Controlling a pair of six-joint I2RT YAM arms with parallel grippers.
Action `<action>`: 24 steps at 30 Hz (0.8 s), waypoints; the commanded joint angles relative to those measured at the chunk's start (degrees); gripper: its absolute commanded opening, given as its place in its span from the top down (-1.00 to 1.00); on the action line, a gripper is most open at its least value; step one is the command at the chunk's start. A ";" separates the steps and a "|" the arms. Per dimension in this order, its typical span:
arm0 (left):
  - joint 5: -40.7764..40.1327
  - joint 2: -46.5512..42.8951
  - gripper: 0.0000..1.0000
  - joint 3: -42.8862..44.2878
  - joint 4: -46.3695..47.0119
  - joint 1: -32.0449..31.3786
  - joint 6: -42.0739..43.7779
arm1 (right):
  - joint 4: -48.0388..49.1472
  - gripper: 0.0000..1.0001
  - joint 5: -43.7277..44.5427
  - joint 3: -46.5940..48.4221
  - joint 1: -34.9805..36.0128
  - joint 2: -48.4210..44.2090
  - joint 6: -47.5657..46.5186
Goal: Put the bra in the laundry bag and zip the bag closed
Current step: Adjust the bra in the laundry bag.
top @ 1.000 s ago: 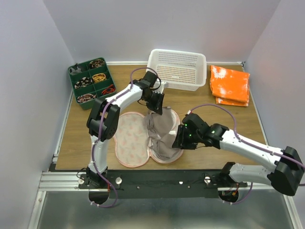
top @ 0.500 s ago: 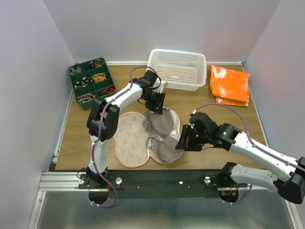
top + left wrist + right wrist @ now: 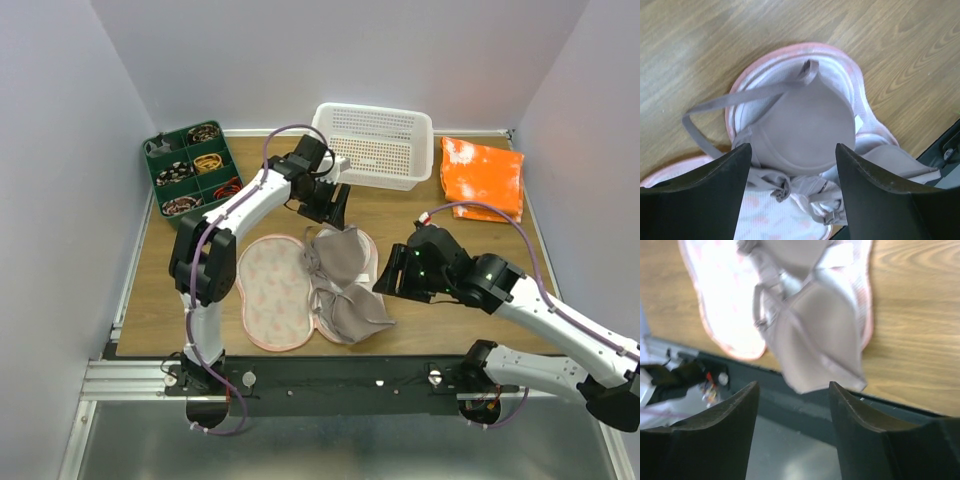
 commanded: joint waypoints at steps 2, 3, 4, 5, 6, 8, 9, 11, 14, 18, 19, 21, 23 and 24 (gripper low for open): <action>-6.16 -8.04 -0.55 -8.88 -0.63 -0.15 -0.32 | 0.96 -0.35 7.89 1.79 0.25 3.97 -1.08; -6.95 -9.36 -0.55 -10.64 -0.19 -0.06 -0.93 | 2.01 -0.35 7.89 2.05 0.16 4.93 -1.26; -7.31 -11.98 -0.55 -14.05 -0.01 -0.06 -1.46 | 2.54 -0.35 8.16 2.32 0.16 7.03 -1.61; -7.05 -13.48 -0.55 -16.00 0.78 -0.06 -2.68 | 2.89 -0.36 8.68 2.76 0.16 7.92 -1.79; -6.44 -15.07 -0.56 -17.93 1.39 -0.06 -3.57 | 3.42 -0.36 10.60 3.46 0.16 8.97 -1.96; -5.47 -20.07 -0.56 -23.73 2.88 -0.06 -5.93 | 4.04 -0.36 12.54 4.34 -0.19 11.52 -2.75; -5.12 -21.92 -0.56 -25.67 3.33 -0.15 -7.08 | 4.47 -0.39 13.60 4.78 -0.45 12.49 -3.19; -2.33 -27.19 -0.59 -31.91 6.04 -0.15 -9.28 | 4.74 -0.39 13.87 6.44 -1.68 15.21 -4.50; 0.50 -32.74 -0.59 -38.94 9.56 -2.42 -14.64 | 7.19 -0.39 12.12 7.24 -3.61 16.80 -6.70; 0.25 -36.26 -0.57 -45.10 13.08 -6.21 -20.44 | 10.18 -0.39 9.39 7.59 -5.46 19.17 -8.99; 0.24 -37.39 -0.56 -47.20 14.22 -7.34 -22.71 | 10.45 -0.39 8.95 7.77 -5.90 19.44 -9.26; 0.33 -38.28 -0.49 -48.97 17.91 -7.71 -25.10 | 10.89 -0.39 8.60 8.12 -6.08 19.88 -10.22; 0.60 -39.08 -0.37 -50.99 21.59 -7.97 -28.34 | 10.89 -0.39 8.33 8.47 -6.25 20.32 -10.66; 0.60 -39.42 -0.31 -51.44 22.74 -8.14 -29.14 | 11.07 -0.39 8.25 8.56 -6.34 20.32 -10.93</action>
